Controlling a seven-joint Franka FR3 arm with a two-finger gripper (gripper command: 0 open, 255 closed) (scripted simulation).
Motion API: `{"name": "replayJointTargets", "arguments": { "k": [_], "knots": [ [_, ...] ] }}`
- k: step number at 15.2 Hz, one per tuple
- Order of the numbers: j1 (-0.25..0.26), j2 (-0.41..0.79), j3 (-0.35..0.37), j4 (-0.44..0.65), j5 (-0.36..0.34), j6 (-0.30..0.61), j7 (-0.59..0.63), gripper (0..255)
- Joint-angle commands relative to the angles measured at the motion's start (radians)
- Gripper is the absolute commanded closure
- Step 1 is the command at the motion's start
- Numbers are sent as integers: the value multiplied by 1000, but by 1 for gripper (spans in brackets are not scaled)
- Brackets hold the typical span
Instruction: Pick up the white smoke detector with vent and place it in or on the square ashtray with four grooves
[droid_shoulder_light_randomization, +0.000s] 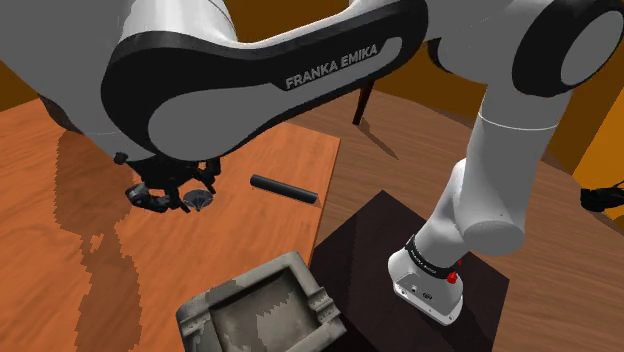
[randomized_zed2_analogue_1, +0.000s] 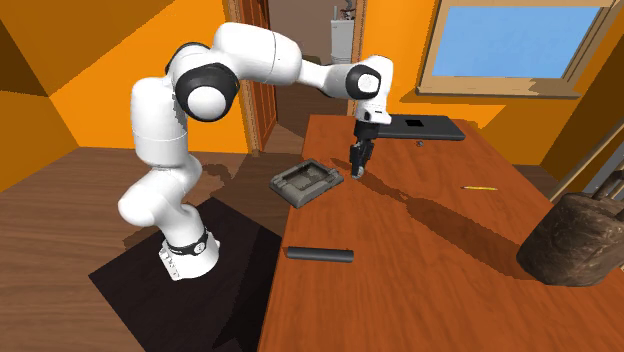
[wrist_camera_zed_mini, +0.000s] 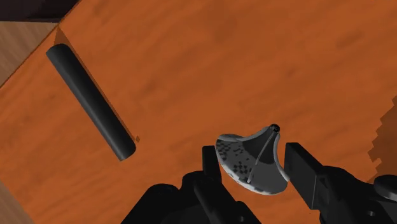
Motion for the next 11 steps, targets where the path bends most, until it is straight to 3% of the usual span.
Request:
{"name": "replayJointTargets", "arguments": {
  "k": [1, 11],
  "knots": [
    [4, -43, 17, -56, 27, 14, 26, 255],
    [50, -267, 110, -295, 195, 53, 138, 255]
  ]
}}
